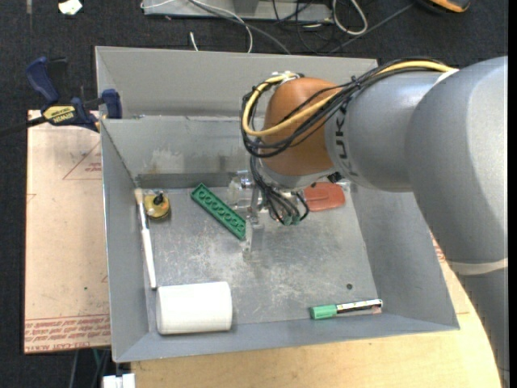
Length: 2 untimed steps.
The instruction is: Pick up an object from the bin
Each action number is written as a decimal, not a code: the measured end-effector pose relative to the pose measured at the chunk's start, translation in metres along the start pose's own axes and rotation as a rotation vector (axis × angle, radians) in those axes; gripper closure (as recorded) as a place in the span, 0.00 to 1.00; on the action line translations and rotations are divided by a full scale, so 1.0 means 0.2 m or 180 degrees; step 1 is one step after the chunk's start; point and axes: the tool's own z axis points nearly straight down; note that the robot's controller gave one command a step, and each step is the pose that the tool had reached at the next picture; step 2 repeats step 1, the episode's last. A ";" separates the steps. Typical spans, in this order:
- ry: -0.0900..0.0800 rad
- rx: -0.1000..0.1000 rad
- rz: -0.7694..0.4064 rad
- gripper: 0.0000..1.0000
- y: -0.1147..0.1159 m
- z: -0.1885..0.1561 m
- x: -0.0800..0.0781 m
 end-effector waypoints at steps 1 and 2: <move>-0.0036 0.0007 0.0317 1.00 0.17 -0.08 0.04; -0.0036 0.0007 0.0317 1.00 0.17 -0.08 0.04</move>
Offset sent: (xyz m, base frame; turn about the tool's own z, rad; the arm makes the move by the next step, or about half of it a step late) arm 0.0000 0.0000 0.0000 0.0000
